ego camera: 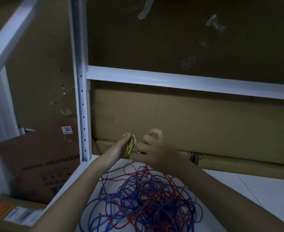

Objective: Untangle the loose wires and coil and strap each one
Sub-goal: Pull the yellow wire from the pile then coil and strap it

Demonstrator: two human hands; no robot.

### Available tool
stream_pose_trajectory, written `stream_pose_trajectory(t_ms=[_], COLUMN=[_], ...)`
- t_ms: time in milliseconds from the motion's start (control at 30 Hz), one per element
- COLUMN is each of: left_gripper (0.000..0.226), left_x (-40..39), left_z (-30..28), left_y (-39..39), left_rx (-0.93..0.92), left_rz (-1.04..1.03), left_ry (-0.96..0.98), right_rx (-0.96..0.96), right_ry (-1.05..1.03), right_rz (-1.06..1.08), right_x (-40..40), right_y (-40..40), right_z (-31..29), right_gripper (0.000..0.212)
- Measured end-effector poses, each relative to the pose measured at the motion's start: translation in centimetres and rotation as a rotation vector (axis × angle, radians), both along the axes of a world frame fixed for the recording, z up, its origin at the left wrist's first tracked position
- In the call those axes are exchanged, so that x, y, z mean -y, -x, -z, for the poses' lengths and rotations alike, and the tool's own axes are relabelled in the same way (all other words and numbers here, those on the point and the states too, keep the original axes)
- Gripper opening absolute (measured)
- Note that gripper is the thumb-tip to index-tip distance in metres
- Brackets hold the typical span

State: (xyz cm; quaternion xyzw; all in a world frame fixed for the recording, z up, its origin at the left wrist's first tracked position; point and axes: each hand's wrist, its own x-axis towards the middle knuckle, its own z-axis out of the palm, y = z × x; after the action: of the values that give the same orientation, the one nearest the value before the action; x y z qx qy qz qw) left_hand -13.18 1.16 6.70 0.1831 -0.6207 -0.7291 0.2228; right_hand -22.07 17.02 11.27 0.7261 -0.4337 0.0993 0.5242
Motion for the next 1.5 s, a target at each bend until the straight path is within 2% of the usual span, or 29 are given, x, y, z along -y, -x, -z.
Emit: stream_pose_trajectory(t_ms=[100,167,200,300,400,467,567,700,800,833,933,967,1000,1100,1167,1300,1400,1500], left_gripper=[0.058,0.071,0.073,0.064,0.06,0.056,0.045,0.034,0.033,0.033,0.033,0.033,0.033,0.034,0.035,0.036,0.036,0.037], left_x=[-0.2,-0.6,-1.1,-2.4,-3.7,-4.6,-5.6,-6.1,-6.0,-5.9,-5.6,-5.6,-5.7,-5.9,-6.0,-5.7,-5.2,-5.1], left_z=[0.6,0.9,0.7,-0.1,-1.1,-1.5,-2.2,-2.5,-2.3,-2.2,-2.0,-1.9,-1.7,-1.5,-1.4,-1.3,-1.0,-1.0], left_y=[-0.7,-1.0,-1.1,-1.5,-2.8,-3.5,-4.6,-5.6,-6.7,-7.0,-7.9,-8.0,-8.2,-8.5,-8.7,-9.0,-9.3,-9.2], left_rx=[-0.092,-0.071,-0.058,-0.091,-0.129,-0.133,-0.205,-0.241,-0.231,-0.231,-0.192,-0.175,-0.16,-0.152,-0.163,-0.174,-0.161,-0.136], left_rz=[0.202,0.317,0.327,0.349,0.418,0.434,0.434,0.369,0.333,0.316,0.249,0.234,0.225,0.229,0.252,0.294,0.3,0.262], left_ry=[0.201,0.295,0.283,0.18,0.108,0.153,0.156,0.108,0.039,0.012,-0.001,0.009,0.023,0.033,0.0,-0.084,-0.101,-0.038], right_rx=[0.125,0.298,0.393,0.663,1.042,1.307,1.484,1.743,1.722,1.638,1.176,1.088,1.099,1.328,1.411,1.445,1.445,1.439], right_ry=[0.01,0.029,0.028,-0.027,-0.07,-0.117,-0.182,-0.242,-0.332,-0.338,-0.235,-0.217,-0.246,-0.444,-0.478,-0.47,-0.478,-0.389], right_rz=[0.02,0.027,0.019,-0.022,-0.049,-0.053,-0.128,-0.295,-0.265,-0.216,0.109,0.159,0.153,0.125,0.129,-0.015,0.02,0.05], right_x=[-0.4,-0.5,-0.6,-0.6,-0.7,-0.8,-1.3,-2.1,-2.5,-2.6,-2.9,-3.0,-3.1,-2.9,-2.6,-2.2,-1.9,-1.2], right_y=[0.8,1.2,1.3,2.0,2.6,2.4,1.0,-1.3,-3.4,-4.0,-5.0,-5.3,-5.8,-7.2,-7.7,-8.5,-9.0,-9.3], right_z=[-0.6,-0.8,-1.0,-1.3,-1.1,-0.6,0.4,1.7,2.8,3.1,3.6,3.6,3.7,4.4,4.7,4.5,4.9,5.4], right_gripper=[0.016,0.02,0.024,0.02,0.008,0.018,0.03,0.02,0.019,0.021,0.033,0.037,0.039,0.055,0.061,0.039,0.033,0.031])
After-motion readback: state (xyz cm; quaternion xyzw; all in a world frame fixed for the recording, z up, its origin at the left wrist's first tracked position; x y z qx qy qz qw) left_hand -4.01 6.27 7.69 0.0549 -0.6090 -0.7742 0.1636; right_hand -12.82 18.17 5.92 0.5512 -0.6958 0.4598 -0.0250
